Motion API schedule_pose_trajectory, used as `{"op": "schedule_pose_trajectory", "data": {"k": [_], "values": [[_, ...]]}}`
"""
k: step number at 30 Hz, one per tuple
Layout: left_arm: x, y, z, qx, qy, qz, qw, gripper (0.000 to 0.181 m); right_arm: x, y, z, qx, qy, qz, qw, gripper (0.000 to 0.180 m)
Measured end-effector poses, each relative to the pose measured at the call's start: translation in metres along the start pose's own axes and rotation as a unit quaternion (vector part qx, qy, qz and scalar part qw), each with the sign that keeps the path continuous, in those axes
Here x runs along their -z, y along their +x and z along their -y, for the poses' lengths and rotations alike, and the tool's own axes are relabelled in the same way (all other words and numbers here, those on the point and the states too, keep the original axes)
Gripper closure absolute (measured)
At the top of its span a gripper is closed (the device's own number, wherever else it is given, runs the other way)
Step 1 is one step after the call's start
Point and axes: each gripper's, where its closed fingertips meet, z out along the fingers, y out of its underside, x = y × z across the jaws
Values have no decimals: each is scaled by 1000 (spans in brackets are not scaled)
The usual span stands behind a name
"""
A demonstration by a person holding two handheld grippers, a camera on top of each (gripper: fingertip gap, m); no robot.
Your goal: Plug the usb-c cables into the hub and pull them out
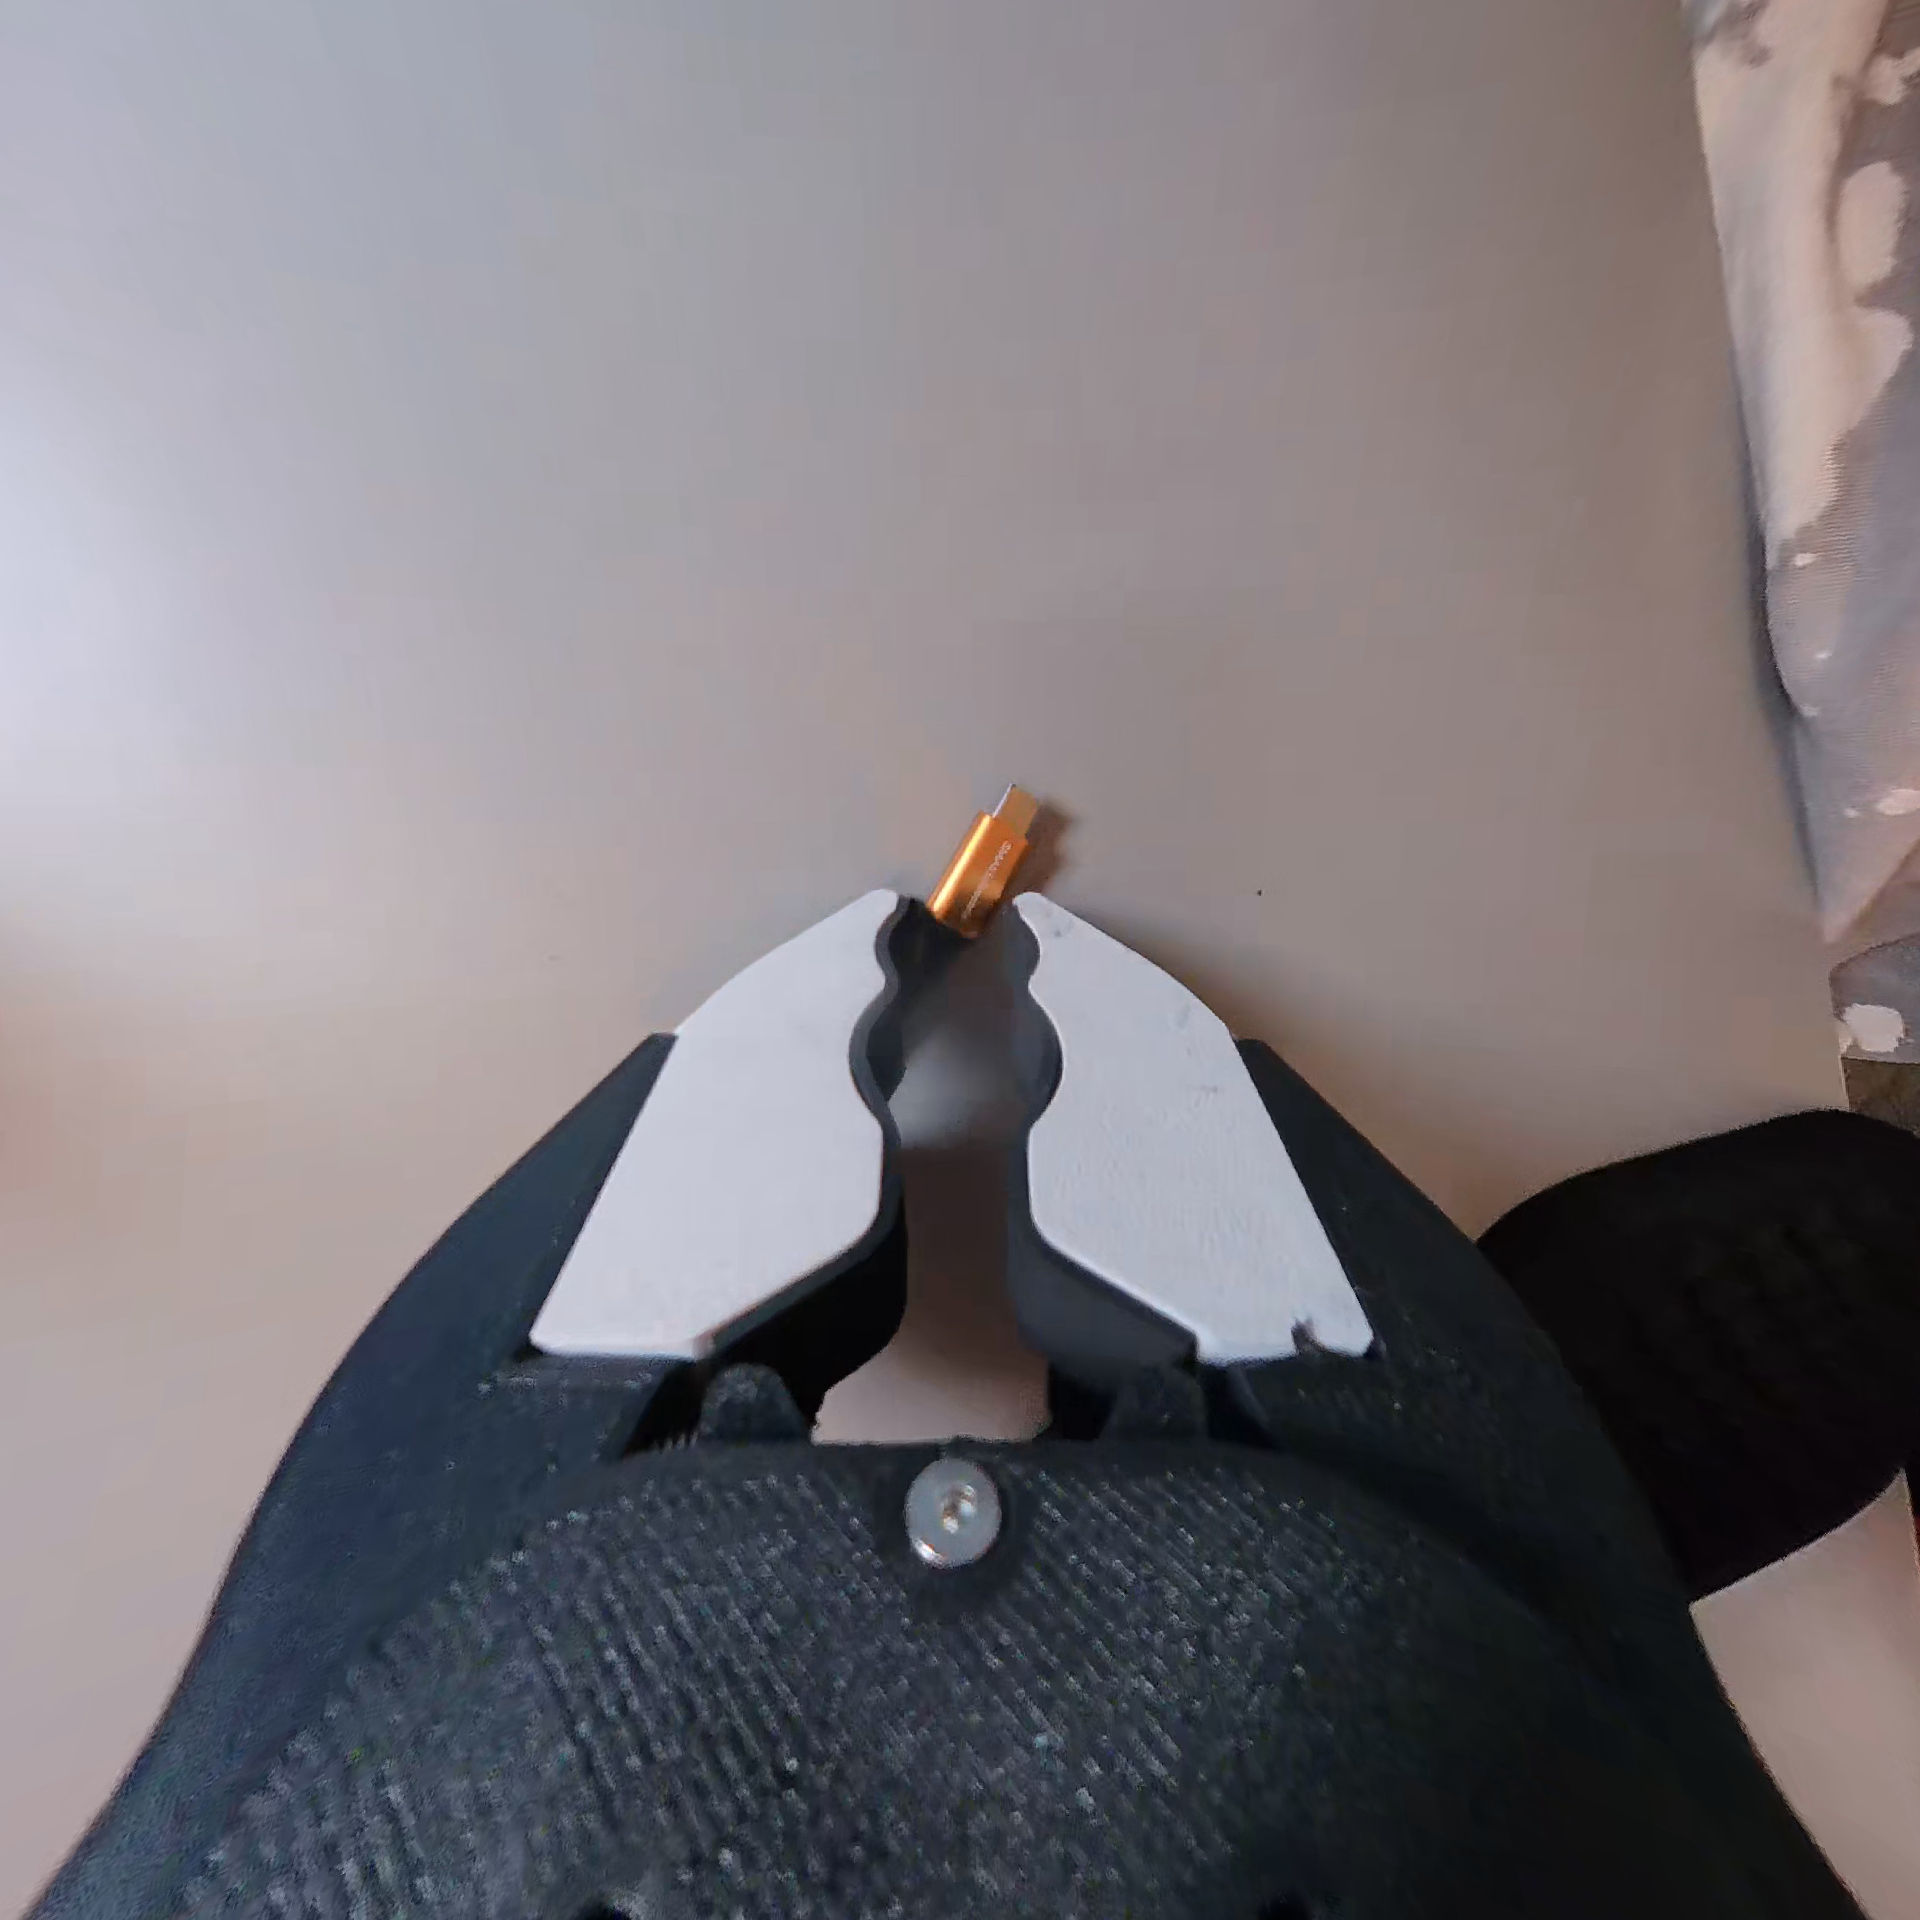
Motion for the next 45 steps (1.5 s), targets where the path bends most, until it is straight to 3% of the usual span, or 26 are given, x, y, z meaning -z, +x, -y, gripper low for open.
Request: {"op": "schedule_pose_trajectory", "data": {"k": [6,10,13,17,23,28,36,45], "values": [[-2,0,1,-17,13,50,999,167,4,5,0,-7,5,-4,1000,170],[4,-13,3,14,80,127,989,168,1,2,-4,-6,-6,0,1000,170],[38,-35,3,77,168,217,959,168,-2,1,-10,-4,-33,-1,999,170],[106,-58,-1,122,237,352,897,169,-11,2,-35,-47,-92,5,995,170],[157,-60,-3,155,279,439,840,173,-42,-14,-91,-136,-187,40,972,170],[155,-56,-10,173,296,443,828,174,-63,-33,-119,-170,-214,82,958,170],[135,-37,-11,189,323,321,870,174,-58,-52,-132,-159,-219,150,951,171],[126,-27,-8,191,320,276,886,175,-58,-69,-148,-176,-224,204,937,171]]}}
